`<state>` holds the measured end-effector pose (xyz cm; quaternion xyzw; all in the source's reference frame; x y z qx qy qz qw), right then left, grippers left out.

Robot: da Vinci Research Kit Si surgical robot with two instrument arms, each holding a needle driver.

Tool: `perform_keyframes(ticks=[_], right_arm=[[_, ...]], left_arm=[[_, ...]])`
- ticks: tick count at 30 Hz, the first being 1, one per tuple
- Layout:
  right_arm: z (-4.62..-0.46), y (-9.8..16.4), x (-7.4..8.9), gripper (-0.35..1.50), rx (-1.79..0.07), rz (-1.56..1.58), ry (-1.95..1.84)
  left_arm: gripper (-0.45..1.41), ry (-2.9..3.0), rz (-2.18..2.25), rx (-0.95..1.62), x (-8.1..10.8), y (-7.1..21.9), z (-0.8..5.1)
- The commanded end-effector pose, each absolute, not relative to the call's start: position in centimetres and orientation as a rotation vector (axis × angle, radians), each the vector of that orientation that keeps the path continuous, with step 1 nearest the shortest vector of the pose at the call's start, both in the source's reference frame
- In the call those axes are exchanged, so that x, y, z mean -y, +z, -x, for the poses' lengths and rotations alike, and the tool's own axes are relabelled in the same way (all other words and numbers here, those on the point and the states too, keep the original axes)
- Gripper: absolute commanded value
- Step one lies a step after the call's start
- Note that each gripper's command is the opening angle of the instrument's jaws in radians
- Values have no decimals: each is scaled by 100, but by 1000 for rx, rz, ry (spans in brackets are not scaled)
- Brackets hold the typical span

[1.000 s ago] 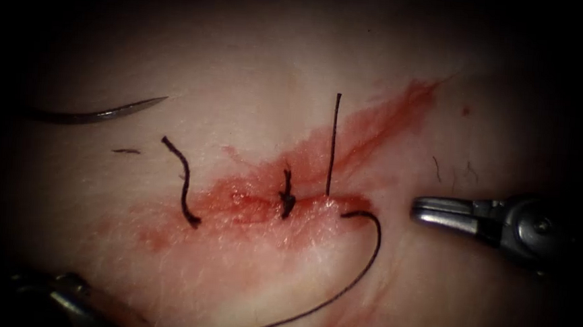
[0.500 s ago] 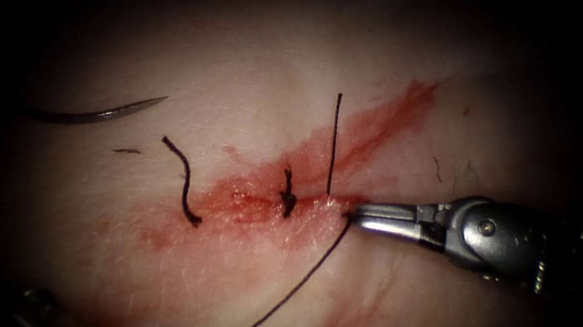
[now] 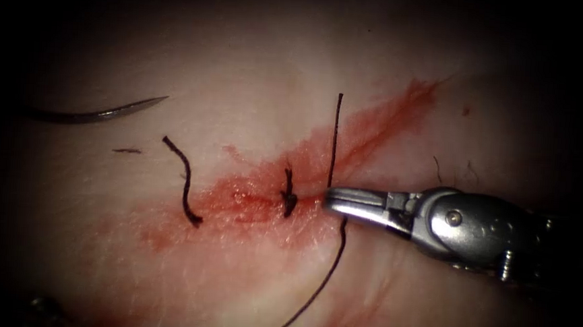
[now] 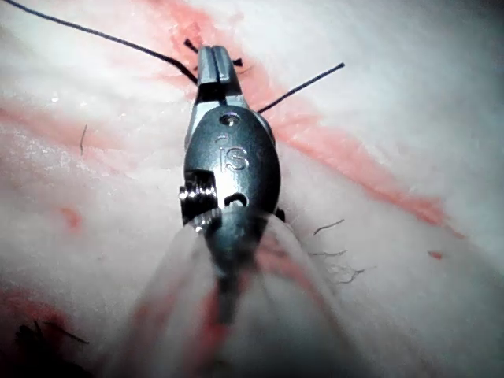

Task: Wound Closure

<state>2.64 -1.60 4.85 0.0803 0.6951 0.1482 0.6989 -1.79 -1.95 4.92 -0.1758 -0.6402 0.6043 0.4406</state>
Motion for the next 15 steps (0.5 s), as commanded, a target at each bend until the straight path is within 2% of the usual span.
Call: perform_keyframes(ticks=[1,8,15], right_arm=[[-274,490,160,-35,-1546,-178,325],[-276,502,170,-35,-1495,-187,296],[-279,528,198,-35,-1368,-219,254]], left_arm=[[-45,1503,435,1590,197,497,183],[-45,1509,425,1601,201,495,185],[-45,1500,428,1604,196,485,186]])
